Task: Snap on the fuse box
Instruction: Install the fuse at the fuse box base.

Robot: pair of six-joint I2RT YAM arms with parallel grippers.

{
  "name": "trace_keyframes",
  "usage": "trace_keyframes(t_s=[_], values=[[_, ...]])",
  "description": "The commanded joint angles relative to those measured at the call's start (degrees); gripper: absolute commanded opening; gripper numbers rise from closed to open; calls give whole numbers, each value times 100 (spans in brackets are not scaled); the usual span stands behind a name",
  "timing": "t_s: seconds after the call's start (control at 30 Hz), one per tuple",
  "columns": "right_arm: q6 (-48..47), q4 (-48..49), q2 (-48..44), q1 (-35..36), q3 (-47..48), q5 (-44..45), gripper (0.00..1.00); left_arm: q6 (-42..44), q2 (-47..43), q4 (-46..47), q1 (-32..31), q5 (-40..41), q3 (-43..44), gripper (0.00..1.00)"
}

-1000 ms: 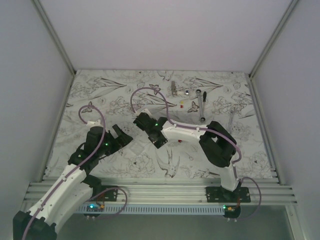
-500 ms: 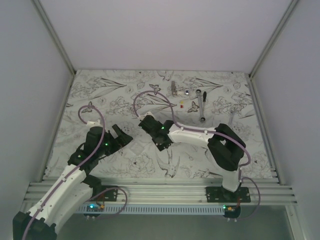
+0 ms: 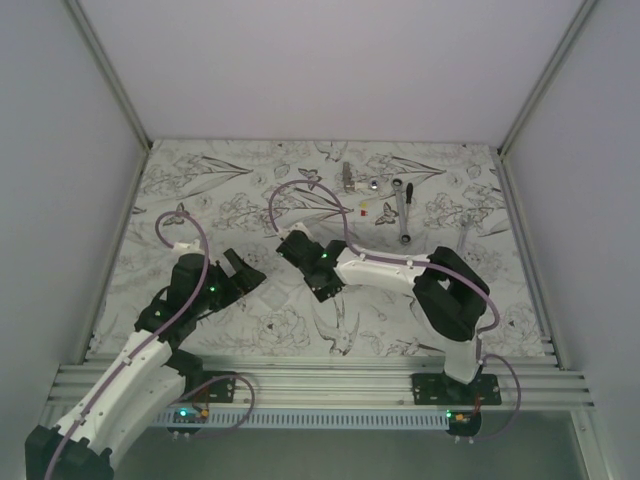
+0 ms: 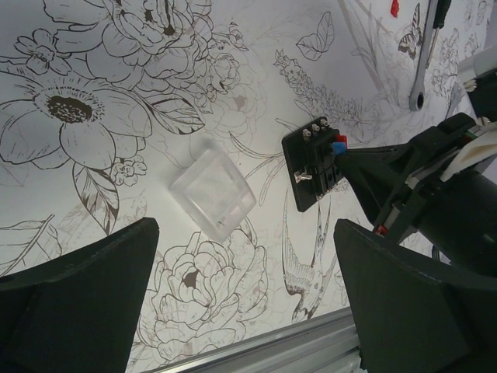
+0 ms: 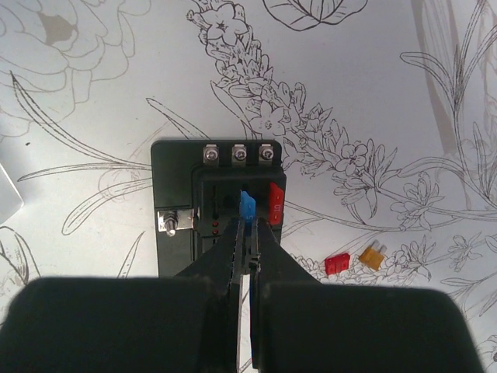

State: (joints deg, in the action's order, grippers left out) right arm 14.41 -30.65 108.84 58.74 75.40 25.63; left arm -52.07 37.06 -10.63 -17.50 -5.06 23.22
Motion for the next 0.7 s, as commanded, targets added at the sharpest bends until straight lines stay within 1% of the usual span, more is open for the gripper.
trace_keyframes(t_s=[0.0,0.2,0.67], values=[[234,-58,198,24,262,81,0,-53,-48,-131,42,-60,-85,100],[313,-60,235,23,274,169,0,-48,-40,-129,42,-62,-81,100],[111,49,-169,23,188,209,0,-57,-1,-124,44,-51,-46,100]])
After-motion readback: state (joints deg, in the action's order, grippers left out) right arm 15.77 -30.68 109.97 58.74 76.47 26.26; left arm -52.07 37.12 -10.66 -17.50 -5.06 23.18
